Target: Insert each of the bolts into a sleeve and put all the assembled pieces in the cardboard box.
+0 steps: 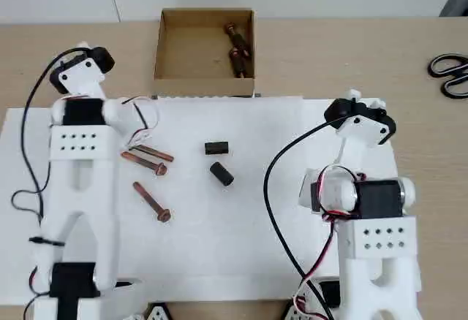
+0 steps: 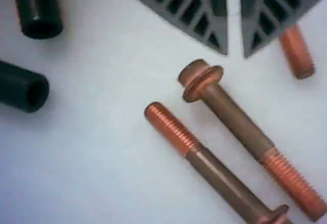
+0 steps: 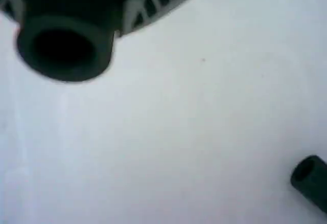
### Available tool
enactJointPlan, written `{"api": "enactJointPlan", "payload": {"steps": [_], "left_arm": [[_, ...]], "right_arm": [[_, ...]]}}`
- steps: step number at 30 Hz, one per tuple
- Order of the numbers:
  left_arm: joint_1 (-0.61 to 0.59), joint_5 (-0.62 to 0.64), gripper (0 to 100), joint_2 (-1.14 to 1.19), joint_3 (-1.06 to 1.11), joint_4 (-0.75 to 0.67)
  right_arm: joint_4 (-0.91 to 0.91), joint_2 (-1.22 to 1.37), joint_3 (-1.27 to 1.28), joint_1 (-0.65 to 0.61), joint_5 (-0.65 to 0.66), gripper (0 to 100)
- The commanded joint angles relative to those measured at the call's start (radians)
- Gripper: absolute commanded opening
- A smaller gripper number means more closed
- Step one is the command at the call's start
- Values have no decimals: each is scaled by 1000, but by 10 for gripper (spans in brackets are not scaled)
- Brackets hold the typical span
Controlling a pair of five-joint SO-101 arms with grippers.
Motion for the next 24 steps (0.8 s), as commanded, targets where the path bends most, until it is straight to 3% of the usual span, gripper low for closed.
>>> {"api": "enactJointPlan", "payload": {"steps": [1, 4, 9, 24], "left_arm": [[32, 222, 6, 60, -64, -48], [34, 396, 9, 121, -76, -68], [34, 476, 19, 201, -76, -74], [-5, 488, 91, 247, -76, -150]], "right_arm": [[-13, -28, -3, 50, 5, 3], [-13, -31, -3, 104, 5, 3], [-13, -31, -3, 150, 8, 3], [-13, -31, -3, 151, 6, 3]]}}
